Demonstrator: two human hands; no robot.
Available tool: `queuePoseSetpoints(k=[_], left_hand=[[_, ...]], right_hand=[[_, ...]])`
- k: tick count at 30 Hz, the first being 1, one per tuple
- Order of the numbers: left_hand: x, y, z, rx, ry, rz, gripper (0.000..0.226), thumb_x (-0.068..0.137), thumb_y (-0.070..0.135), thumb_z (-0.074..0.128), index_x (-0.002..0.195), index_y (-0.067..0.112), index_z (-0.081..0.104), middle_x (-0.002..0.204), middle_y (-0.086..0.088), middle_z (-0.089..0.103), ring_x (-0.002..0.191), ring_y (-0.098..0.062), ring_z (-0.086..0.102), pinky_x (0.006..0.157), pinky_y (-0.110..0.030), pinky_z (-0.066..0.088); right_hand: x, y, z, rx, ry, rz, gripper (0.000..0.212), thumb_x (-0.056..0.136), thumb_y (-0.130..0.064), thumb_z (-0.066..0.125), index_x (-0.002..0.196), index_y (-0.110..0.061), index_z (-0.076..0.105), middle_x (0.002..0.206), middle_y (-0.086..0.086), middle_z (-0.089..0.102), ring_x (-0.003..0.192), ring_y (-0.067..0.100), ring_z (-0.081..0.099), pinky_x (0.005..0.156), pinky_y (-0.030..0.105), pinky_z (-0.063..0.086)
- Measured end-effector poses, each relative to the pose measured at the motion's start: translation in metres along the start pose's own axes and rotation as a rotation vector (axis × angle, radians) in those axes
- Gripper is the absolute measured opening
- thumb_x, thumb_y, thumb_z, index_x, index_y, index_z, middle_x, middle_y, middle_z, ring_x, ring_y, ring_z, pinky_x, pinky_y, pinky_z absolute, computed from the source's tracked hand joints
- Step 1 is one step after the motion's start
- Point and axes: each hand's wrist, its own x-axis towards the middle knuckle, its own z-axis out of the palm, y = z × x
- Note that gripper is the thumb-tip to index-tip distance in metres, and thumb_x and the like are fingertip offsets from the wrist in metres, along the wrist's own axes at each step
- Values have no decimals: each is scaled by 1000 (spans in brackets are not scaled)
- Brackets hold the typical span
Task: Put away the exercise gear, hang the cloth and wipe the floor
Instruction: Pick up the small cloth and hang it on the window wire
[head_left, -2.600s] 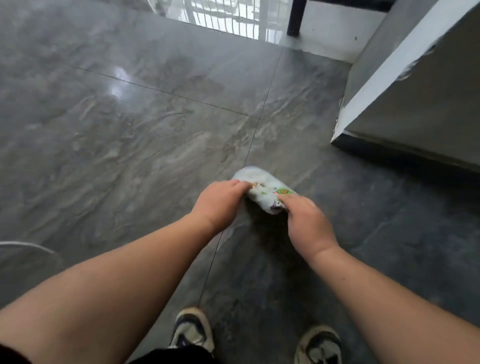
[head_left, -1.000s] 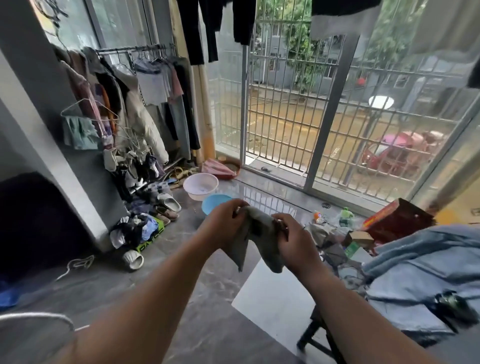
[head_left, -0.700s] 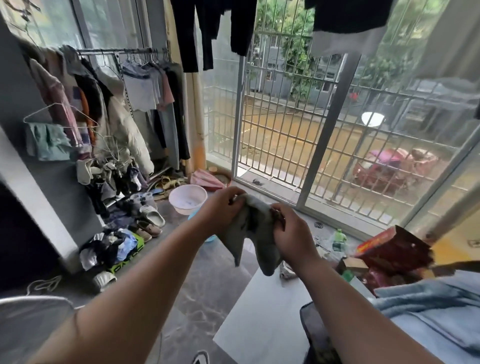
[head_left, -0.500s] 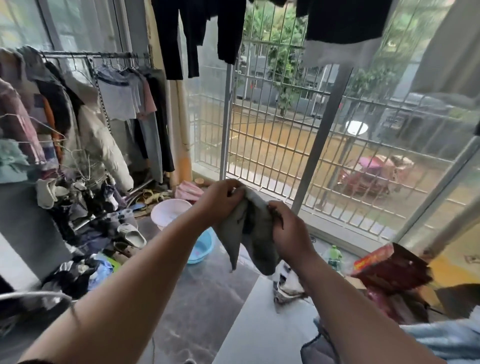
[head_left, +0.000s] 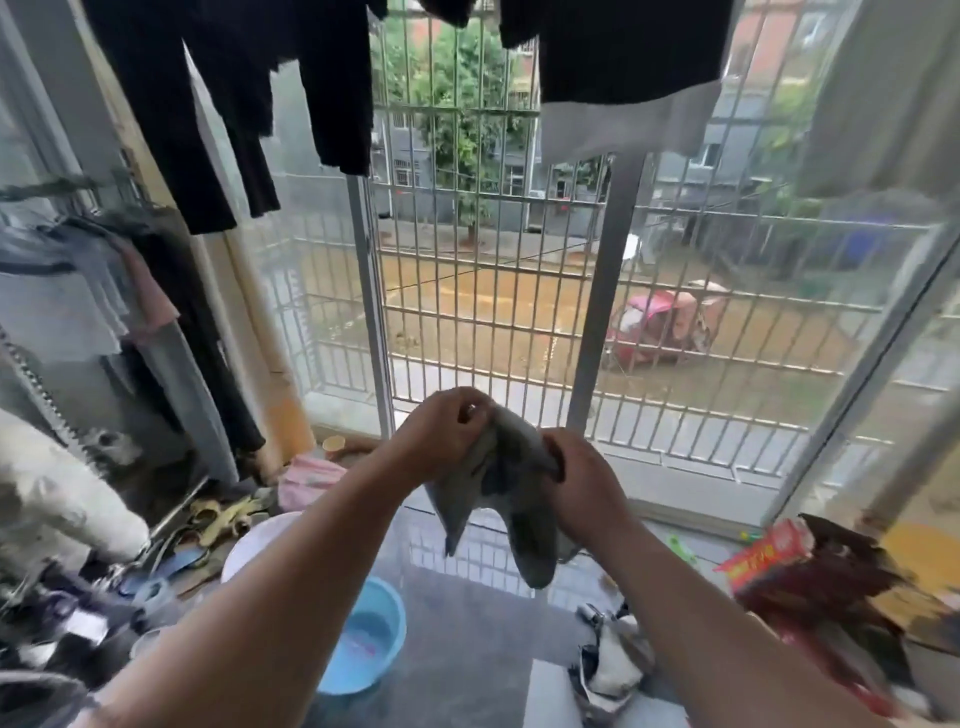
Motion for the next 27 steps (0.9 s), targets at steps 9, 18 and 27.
queuePoseSetpoints(k=[9,18,27], left_hand=[[192,-81,18,112,-48,43,11,92,28,57,95,31,67,89,4,69,83,-15,64,68,-27,47],[381,-164,23,196,-190,37,11,83,31,67,90,37,61,85,13,66,79,-4,61,65,-20,43],[564,-272,5,223,-88,57,24,80,18,62,89,41,60,84,13,66,81,-8,62,73,-37,54]], right_hand=[[185,109,13,-51,-10,131,33,84,-27,43,108,-37,64,97,-16,65,92,12,60,80,34,49],[403,185,33,-113,-48,73,34,86,-17,44,105,-30,68,102,-10,67,100,15,61,89,34,48],[589,211,74,-95,-18,88,35,72,-25,48,98,-22,72,87,-8,69,81,6,61,76,25,44]])
